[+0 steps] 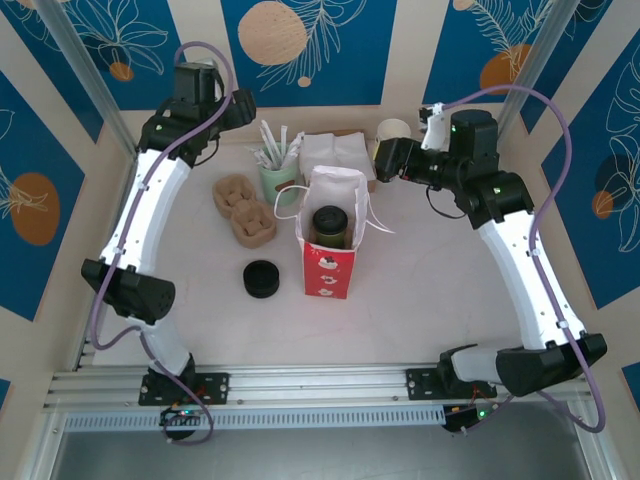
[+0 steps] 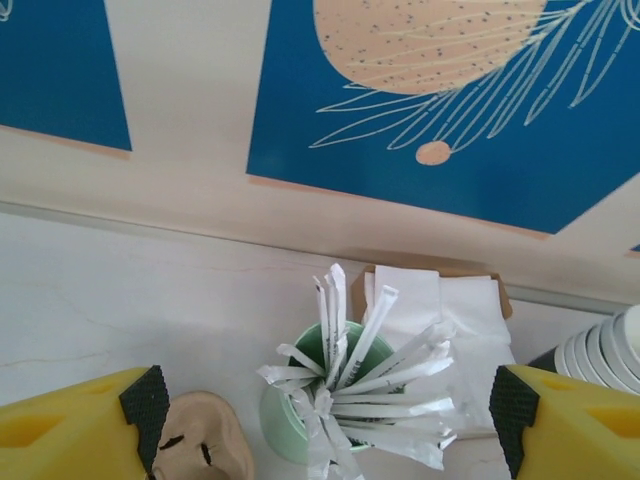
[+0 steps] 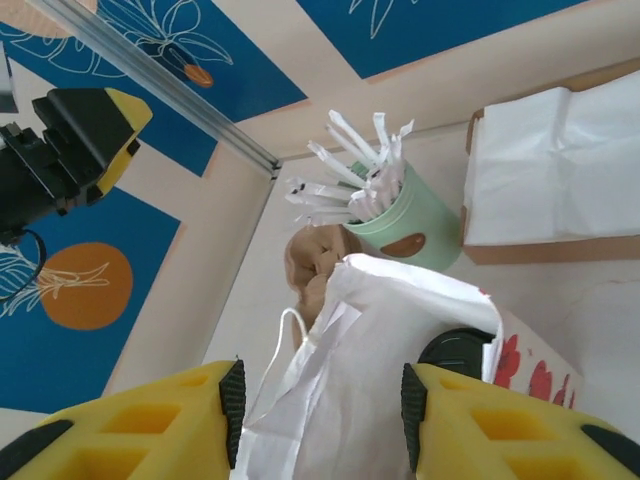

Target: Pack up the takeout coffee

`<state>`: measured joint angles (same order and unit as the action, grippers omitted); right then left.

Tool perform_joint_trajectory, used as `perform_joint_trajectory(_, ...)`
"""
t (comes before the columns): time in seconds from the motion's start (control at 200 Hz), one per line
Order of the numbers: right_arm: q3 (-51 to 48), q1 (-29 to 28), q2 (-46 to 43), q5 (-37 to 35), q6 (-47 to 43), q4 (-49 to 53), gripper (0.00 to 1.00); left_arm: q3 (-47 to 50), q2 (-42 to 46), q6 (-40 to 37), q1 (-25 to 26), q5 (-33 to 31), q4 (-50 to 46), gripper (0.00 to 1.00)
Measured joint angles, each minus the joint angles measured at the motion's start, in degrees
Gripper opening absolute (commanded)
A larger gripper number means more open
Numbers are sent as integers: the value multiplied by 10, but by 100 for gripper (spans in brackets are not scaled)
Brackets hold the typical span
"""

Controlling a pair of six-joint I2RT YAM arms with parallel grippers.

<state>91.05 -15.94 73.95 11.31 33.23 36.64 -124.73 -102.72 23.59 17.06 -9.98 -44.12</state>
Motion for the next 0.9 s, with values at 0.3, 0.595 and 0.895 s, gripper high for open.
perform_joint_trajectory(0.3,-38,-24,-50,40,14,41,42,-22,-17,-26,-8,63,-16,82)
perform_joint_trajectory(0.595,-82,-37,-91,39,22,48,39,-95,-131,-45,-23,106,-48,72)
perform_joint_trajectory(0.895,-83,-39,-75,37,12,45,39,-111,-183,-47,-26,124,-50,64)
